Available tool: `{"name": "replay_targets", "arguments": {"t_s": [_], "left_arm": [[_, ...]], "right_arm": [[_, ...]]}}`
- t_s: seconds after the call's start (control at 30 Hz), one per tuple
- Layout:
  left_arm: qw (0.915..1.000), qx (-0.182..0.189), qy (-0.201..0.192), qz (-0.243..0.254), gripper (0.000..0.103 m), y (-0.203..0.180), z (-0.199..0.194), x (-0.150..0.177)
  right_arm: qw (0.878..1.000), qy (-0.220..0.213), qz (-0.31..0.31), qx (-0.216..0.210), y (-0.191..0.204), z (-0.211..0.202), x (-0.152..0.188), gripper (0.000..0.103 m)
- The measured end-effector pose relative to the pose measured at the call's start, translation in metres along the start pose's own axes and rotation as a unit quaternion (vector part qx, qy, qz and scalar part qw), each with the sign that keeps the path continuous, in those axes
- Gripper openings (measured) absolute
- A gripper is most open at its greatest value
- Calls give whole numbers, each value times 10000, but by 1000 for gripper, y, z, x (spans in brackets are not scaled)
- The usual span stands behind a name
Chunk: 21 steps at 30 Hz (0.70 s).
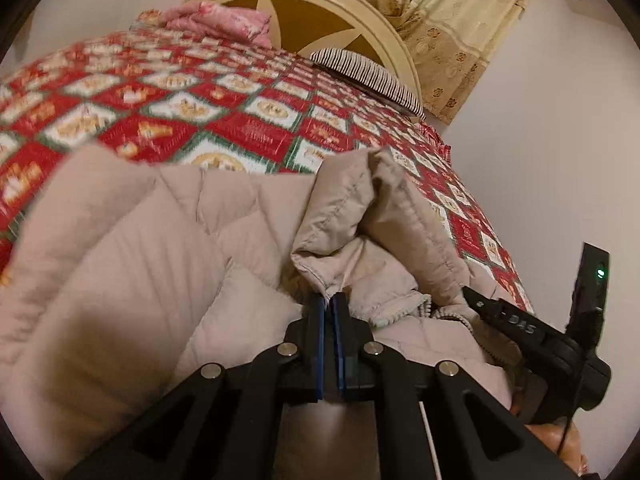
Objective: Fold large clothes
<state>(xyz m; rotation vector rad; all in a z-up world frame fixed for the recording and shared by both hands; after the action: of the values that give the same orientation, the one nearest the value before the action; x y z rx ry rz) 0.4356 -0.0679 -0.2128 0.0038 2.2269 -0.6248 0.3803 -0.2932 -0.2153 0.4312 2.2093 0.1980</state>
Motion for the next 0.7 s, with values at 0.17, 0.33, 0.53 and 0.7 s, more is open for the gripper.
{"name": "replay_targets", "arguments": {"t_s": [0.17, 0.33, 0.53, 0.7], "left_arm": [[9975, 99, -617, 318, 6, -27, -59, -31], [9939, 250, -596, 891, 7, -81, -37, -86], [9948, -199, 680, 730, 7, -63, 67, -67], [9975, 404, 580, -67, 3, -10, 72, -17]], "right_arm": [[9993, -39, -286, 242, 8, 1, 2, 34], [9994, -84, -267, 219, 6, 4, -1, 34], [9994, -103, -253, 193, 6, 4, 0, 34], [9997, -198, -150, -48, 7, 0, -2, 36]]}}
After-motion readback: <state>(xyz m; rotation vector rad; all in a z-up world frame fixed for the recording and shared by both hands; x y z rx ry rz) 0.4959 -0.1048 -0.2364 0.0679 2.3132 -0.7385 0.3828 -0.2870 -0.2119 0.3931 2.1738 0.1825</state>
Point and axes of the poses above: each gripper's, at about its wrist camera, not at the fingertips, and z roughly the way its jaws point, y to its left, x to its underside, the point moved 7 cm from there along z, roughly the way its jaws point, and after that the axes turned 5 degrees about -y, right-handed, at the moved point
